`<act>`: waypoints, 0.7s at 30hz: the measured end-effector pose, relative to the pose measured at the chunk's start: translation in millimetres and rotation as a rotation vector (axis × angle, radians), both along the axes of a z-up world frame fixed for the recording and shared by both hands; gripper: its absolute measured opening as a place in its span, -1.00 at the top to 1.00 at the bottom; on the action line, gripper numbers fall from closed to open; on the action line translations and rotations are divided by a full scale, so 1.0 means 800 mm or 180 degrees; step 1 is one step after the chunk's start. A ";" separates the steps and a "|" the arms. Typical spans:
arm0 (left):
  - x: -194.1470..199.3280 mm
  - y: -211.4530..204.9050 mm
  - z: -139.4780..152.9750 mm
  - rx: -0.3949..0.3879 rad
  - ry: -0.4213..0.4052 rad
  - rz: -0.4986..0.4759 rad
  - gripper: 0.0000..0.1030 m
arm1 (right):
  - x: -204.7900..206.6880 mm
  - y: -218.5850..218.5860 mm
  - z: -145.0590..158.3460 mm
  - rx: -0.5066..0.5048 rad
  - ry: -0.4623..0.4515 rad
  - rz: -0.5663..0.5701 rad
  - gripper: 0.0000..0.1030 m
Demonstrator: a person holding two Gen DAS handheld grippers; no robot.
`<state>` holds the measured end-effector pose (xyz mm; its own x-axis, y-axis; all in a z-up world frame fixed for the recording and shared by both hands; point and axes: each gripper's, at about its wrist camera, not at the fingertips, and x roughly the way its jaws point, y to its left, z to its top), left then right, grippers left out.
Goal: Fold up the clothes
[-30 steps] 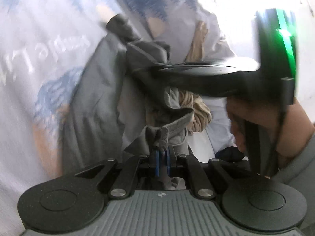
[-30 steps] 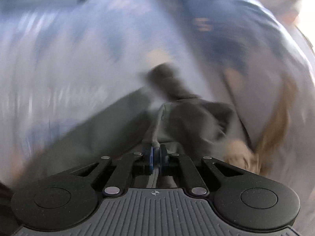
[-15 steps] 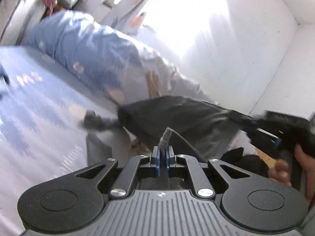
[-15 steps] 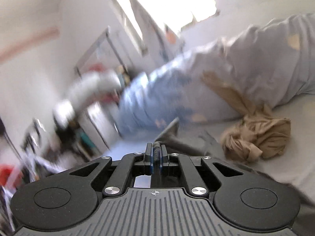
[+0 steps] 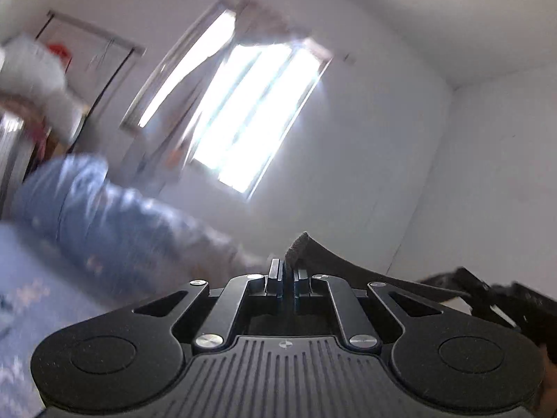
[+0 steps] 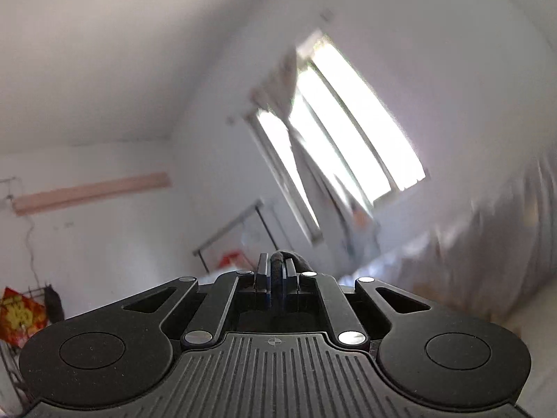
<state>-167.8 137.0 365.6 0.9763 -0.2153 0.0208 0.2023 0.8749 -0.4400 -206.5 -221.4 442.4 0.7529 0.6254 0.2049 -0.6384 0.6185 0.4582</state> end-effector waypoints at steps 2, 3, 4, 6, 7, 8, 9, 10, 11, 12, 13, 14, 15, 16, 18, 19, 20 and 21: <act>-0.004 -0.007 0.028 0.0027 -0.0148 0.0009 0.82 | -0.032 -0.005 0.030 -0.0058 -0.0240 -0.0119 0.87; -0.009 -0.011 0.042 0.0040 -0.0222 0.0010 0.82 | -0.047 -0.007 0.042 -0.0069 -0.0330 -0.0159 0.87; -0.016 -0.015 0.055 0.0051 -0.0296 0.0008 0.82 | -0.061 -0.010 0.054 -0.0080 -0.0418 -0.0196 0.87; -0.031 -0.026 0.078 0.0102 -0.0457 0.0012 0.82 | -0.090 -0.014 0.073 -0.0111 -0.0572 -0.0281 0.87; -0.035 -0.030 0.085 0.0121 -0.0525 0.0013 0.82 | -0.104 -0.016 0.082 -0.0121 -0.0643 -0.0337 0.87; -0.041 -0.035 0.093 0.0141 -0.0589 0.0010 0.82 | -0.117 -0.019 0.089 -0.0104 -0.0696 -0.0378 0.87; -0.048 -0.041 0.100 0.0159 -0.0657 0.0019 0.82 | -0.129 -0.021 0.097 -0.0093 -0.0751 -0.0379 0.87; -0.056 -0.045 0.107 0.0171 -0.0730 0.0024 0.82 | -0.143 -0.023 0.105 -0.0090 -0.0818 -0.0413 0.87; -0.063 -0.048 0.115 0.0173 -0.0808 0.0031 0.82 | -0.156 -0.023 0.112 -0.0117 -0.0903 -0.0453 0.87; -0.071 -0.051 0.122 0.0176 -0.0888 0.0037 0.82 | -0.168 -0.023 0.120 -0.0142 -0.0992 -0.0486 0.87; -0.080 -0.055 0.129 0.0182 -0.0968 0.0042 0.82 | -0.179 -0.024 0.126 -0.0148 -0.1068 -0.0504 0.87; -0.086 -0.059 0.135 0.0180 -0.1046 0.0053 0.82 | -0.190 -0.024 0.132 -0.0154 -0.1144 -0.0521 0.87; -0.091 -0.063 0.140 0.0181 -0.1116 0.0061 0.82 | -0.200 -0.025 0.138 -0.0160 -0.1217 -0.0538 0.87; -0.092 -0.067 0.142 0.0195 -0.1175 0.0054 0.82 | -0.207 -0.026 0.142 -0.0165 -0.1273 -0.0553 0.87; -0.091 -0.075 0.143 0.0205 -0.1245 0.0045 0.82 | -0.220 -0.028 0.150 -0.0179 -0.1382 -0.0589 0.87; -0.088 -0.079 0.141 0.0208 -0.1259 0.0025 0.82 | -0.224 -0.030 0.152 -0.0203 -0.1421 -0.0628 0.87; -0.087 -0.083 0.139 0.0213 -0.1263 0.0018 0.82 | -0.225 -0.033 0.153 -0.0210 -0.1442 -0.0654 0.87; -0.083 -0.086 0.134 0.0198 -0.1253 0.0024 0.82 | -0.223 -0.037 0.153 -0.0232 -0.1435 -0.0708 0.86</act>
